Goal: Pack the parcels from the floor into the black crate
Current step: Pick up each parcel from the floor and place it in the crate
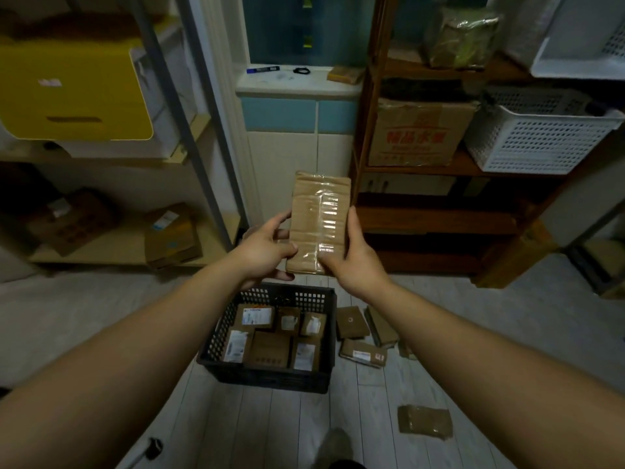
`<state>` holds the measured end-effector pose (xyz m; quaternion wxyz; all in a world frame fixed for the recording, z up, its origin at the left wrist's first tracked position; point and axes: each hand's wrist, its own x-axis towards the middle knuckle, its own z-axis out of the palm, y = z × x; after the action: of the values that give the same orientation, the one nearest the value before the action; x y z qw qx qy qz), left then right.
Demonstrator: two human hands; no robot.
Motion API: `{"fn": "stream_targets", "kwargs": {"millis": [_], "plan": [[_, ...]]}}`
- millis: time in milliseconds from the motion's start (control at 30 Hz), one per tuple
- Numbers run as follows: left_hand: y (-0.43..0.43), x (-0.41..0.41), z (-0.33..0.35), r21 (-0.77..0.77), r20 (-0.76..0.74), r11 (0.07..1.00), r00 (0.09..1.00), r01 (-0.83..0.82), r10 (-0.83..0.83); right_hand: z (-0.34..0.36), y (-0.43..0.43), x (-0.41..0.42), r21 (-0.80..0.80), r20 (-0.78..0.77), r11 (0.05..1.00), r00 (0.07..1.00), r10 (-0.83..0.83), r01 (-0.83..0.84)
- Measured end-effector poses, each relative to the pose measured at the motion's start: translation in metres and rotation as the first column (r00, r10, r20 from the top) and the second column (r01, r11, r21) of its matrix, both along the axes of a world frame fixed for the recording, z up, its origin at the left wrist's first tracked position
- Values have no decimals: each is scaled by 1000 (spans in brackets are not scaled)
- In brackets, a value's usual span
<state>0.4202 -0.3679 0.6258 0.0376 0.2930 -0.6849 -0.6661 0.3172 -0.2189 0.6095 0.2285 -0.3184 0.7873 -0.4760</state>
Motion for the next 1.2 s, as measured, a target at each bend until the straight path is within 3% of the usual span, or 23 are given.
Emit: {"fn": "stream_targets", "kwargs": {"millis": [200, 400, 600, 667, 733, 800, 967, 1200], "plan": [[-48, -39, -25, 61, 123, 998, 992, -3, -4, -43, -46, -42, 192, -59, 961, 975, 214, -199], [-80, -78, -47, -8, 233, 999, 972, 34, -31, -68, -88, -74, 303, 20, 939, 986, 164, -162], [-114, -102, -63, 38, 212, 988, 965, 149, -154, -74, -119, -80, 418, -44, 908, 999, 25, -4], [-128, -107, -71, -41, 198, 972, 956, 230, -218, -77, -129, -79, 439, -70, 897, 997, -19, 48], [-148, -110, -79, -251, 201, 920, 946, 301, -254, -79, -136, -79, 442, -53, 896, 998, -29, 49], [-174, -111, -86, -372, 190, 889, 959, 266, -208, -80, -141, -77, 439, -6, 898, 1000, 14, -10], [-229, -103, -108, -259, 162, 877, 913, 405, -374, -96, -156, -71, 416, 58, 900, 992, 115, -129], [-224, -104, -227, -290, 129, 939, 980, 184, -152, -194, -171, -96, 479, 7, 866, 987, 162, -146]]}}
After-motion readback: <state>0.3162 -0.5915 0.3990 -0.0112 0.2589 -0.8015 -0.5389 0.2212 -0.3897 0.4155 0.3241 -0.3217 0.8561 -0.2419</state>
